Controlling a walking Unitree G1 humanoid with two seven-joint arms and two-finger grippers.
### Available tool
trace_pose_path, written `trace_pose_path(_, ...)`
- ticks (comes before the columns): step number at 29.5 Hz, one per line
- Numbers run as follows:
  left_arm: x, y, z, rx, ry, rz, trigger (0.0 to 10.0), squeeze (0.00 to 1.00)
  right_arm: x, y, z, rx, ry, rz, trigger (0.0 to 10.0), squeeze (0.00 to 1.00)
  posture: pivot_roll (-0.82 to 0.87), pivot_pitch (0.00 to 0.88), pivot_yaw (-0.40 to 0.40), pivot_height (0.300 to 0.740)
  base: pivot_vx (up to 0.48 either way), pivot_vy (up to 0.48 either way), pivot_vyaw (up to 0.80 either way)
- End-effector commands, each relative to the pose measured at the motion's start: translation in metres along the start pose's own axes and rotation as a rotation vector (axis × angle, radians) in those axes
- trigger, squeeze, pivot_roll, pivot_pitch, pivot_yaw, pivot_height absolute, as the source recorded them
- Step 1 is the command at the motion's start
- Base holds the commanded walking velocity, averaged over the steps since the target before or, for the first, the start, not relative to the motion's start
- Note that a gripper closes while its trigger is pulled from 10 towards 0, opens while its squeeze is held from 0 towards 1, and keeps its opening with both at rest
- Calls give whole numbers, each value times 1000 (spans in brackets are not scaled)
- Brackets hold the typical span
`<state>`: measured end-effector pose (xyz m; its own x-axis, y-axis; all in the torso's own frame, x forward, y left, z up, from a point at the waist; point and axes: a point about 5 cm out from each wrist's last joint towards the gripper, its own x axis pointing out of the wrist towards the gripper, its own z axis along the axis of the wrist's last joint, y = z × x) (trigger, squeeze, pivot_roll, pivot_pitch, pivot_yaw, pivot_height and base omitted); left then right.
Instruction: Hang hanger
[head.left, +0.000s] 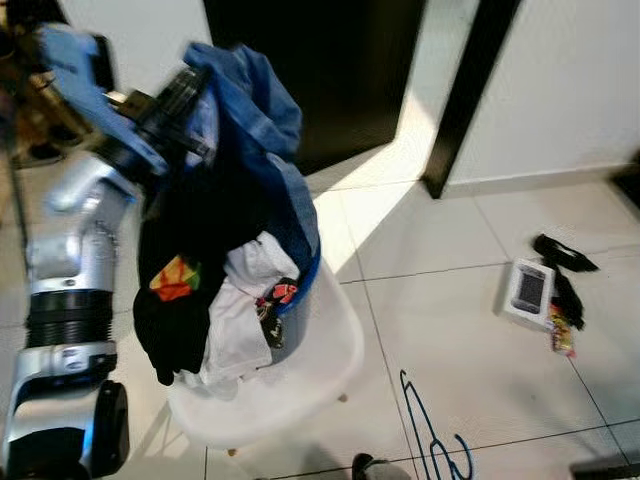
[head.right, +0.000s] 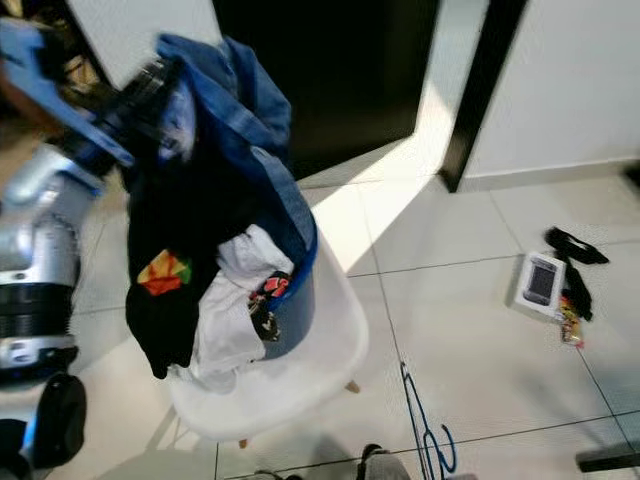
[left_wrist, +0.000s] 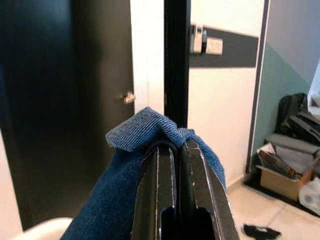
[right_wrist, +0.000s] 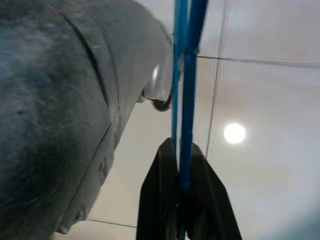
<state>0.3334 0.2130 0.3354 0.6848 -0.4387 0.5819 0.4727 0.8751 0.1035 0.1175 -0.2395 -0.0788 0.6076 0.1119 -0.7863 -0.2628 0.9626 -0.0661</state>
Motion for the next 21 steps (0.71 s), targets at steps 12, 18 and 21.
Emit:
trace_pose_path(12,-42,-37,-68,-105,257,70,10000,0,-2,-106,152,-278,-286,-560,10000,0,-46,0,52,740,0,0,0)
trace_pose_path(18,-84,-49,-102,-206,409,191,10000,0,-4,-109,169,-334,-294,-496,10000,0,-53,0,31,740,0,0,0)
trace_pose_path(21,-87,-55,-104,-211,422,187,10000,0,0,-97,185,-266,-400,-415,10000,0,-57,0,29,740,0,0,0)
